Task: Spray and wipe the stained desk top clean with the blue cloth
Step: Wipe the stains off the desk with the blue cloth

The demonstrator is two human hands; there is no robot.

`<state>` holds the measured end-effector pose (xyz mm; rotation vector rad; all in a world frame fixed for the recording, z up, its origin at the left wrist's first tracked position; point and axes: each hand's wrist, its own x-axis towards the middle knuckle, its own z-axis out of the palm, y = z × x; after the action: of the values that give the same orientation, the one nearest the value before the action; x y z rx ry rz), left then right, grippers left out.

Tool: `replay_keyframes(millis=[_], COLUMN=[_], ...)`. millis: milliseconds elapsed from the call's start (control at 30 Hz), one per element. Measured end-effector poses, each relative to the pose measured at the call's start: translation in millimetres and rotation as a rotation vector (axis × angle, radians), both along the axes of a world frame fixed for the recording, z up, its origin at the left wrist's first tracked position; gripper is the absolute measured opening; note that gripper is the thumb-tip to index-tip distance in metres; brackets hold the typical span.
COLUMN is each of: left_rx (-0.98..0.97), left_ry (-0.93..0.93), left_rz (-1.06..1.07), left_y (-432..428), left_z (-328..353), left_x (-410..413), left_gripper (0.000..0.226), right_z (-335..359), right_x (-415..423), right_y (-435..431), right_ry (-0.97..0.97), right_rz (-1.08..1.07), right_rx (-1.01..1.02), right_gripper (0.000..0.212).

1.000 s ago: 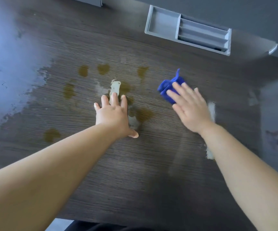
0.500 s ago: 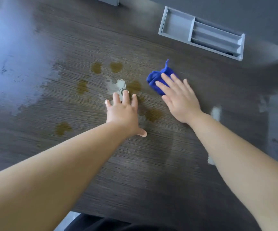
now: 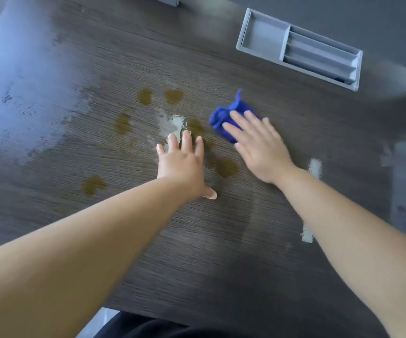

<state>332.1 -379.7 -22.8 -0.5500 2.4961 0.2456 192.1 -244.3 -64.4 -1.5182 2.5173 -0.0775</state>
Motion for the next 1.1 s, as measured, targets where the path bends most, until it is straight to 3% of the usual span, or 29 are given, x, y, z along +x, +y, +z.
replay_keyframes(millis=[167,233,400,467,533,633,700,833,933,1000,1100], left_rx=[0.0,0.001,0.0,-0.002,0.005,0.047,0.125,0.159,0.101,0.068,0.017], left_ry=[0.005,0.009,0.04,0.053,0.054,0.109,0.177,0.27,0.241,0.195,0.141], left_rz=[0.002,0.009,0.015,0.017,0.012,0.046,0.121,0.172,0.193,0.2,0.175], left_y=[0,0,0,-1,-1,-6,-13,-27,-34,-39,-42], left_z=[-1,-1,-2,-1,0,4,7,6,4,5,2], left_x=[-1,-1,1,1,3,5,8,31,58,73,88], left_gripper=[0.126,0.126,0.126,0.127,0.126,0.114,0.099,0.077,0.088,0.102,0.115], right_z=[-4,-4,-6,-4,-2,-6,-7,-8,-6,-6,-4], right_x=[-29,-4,63,53,37,34,56,123,117,88,59], right_y=[-1,-24,17,55,78,53,19,6,47,67,49], right_ry=[0.02,0.008,0.007,0.033,0.016,0.034,0.051,0.046,0.033,0.051,-0.011], right_rz=[-0.582,-0.671,-0.151,-0.067,-0.221,-0.647,-0.728,-0.222,0.09,0.035,-0.443], right_rx=[0.013,-0.03,-0.05,-0.023,0.013,0.014,-0.011,-0.024,-0.02,-0.023,0.011], right_gripper=[0.048,0.048,0.047,0.047,0.048,0.048,0.05,0.052,0.047,0.046,0.047])
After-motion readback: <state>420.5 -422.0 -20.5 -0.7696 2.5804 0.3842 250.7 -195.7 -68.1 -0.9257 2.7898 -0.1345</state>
